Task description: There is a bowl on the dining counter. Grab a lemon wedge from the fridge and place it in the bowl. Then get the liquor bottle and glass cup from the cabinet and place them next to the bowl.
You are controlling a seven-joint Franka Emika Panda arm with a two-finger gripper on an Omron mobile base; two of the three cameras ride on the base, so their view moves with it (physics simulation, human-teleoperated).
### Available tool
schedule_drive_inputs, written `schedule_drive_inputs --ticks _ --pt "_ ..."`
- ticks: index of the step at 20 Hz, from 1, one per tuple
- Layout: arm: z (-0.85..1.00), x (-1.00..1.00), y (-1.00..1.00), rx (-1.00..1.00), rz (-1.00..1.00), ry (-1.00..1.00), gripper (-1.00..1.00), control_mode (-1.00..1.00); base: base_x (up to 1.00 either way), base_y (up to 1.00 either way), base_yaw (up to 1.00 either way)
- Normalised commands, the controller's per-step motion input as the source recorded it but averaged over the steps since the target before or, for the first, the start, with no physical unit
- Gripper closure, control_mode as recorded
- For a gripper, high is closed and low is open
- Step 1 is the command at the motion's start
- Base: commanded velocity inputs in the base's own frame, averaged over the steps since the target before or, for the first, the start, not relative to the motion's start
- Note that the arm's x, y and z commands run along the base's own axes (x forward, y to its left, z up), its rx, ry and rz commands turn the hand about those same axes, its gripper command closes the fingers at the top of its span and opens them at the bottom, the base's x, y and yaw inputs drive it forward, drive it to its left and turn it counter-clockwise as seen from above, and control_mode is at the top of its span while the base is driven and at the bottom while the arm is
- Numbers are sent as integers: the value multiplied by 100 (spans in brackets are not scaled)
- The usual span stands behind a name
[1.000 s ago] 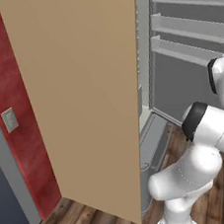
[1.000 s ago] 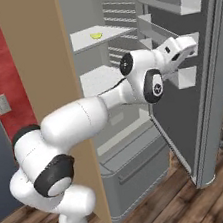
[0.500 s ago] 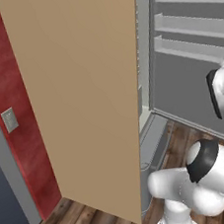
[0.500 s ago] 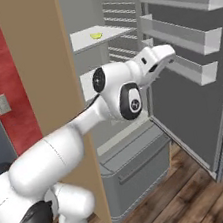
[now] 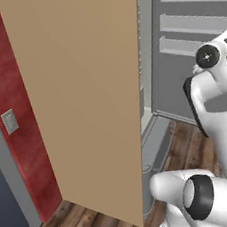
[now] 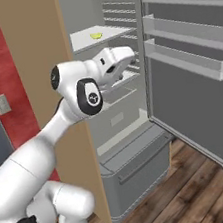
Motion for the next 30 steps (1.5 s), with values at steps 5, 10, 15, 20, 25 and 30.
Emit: schedule_drive_inputs --ticks 5,10,15,20,25,30 --pt "-13 0 99 27 0 -19 -100 -100 0 0 0" --pt "-6 6 88 39 0 -15 -100 -100 0 0 0" --pt "-13 -6 39 58 8 -9 -100 -100 0 0 0" --pt "-18 -51 6 46 27 -8 -100 -100 0 0 0" --pt "-23 -65 23 5 25 -1 -100 -100 0 0 0" --pt "-4 -58 33 0 11 -1 -100 -100 0 0 0"
